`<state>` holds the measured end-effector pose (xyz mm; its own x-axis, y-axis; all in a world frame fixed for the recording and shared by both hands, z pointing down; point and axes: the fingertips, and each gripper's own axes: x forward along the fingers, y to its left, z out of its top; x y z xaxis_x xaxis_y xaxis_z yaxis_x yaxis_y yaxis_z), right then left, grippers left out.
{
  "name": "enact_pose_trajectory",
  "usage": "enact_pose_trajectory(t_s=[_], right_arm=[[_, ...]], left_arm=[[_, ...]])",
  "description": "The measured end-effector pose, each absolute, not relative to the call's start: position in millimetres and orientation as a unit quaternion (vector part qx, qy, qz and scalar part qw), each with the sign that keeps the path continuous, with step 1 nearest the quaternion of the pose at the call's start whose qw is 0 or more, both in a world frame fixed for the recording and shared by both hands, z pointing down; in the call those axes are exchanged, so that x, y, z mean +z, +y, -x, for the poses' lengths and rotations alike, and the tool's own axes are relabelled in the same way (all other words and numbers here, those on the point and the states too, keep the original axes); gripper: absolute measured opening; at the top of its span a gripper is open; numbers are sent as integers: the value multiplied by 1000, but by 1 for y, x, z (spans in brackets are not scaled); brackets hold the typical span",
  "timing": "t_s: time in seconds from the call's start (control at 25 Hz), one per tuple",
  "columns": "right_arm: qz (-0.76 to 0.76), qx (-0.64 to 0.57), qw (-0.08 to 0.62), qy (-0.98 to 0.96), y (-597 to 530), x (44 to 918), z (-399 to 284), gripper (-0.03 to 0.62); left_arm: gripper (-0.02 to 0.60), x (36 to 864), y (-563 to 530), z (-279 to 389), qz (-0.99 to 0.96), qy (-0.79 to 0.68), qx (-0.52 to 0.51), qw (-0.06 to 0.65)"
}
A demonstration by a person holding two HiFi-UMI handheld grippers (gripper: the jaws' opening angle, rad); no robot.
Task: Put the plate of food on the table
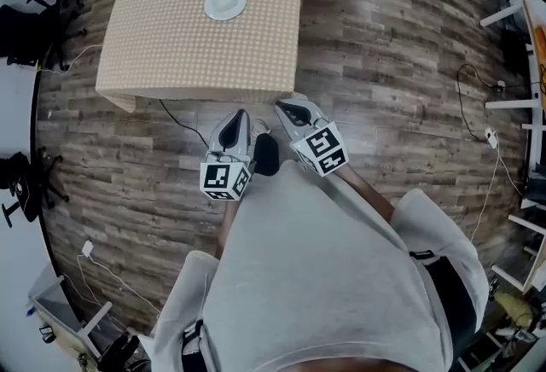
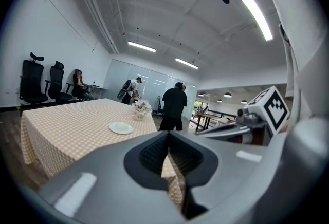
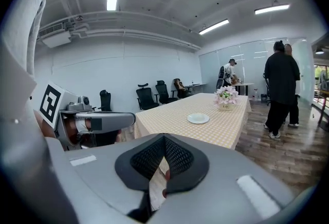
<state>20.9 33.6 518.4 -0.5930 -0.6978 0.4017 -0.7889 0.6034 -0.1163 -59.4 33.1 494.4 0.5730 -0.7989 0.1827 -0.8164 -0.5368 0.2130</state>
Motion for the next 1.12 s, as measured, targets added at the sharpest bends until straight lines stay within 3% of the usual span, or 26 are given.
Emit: enact_pose_trajectory(t_s=[0.6, 1.12], right_arm=[[-422, 143, 154, -882, 151, 531, -57, -5], [-421, 137, 166, -881, 162, 518, -38, -5]], left_arm=[[9, 500, 157, 31, -871, -473, 50, 125], [9, 487, 168, 43, -874, -469, 49, 116]])
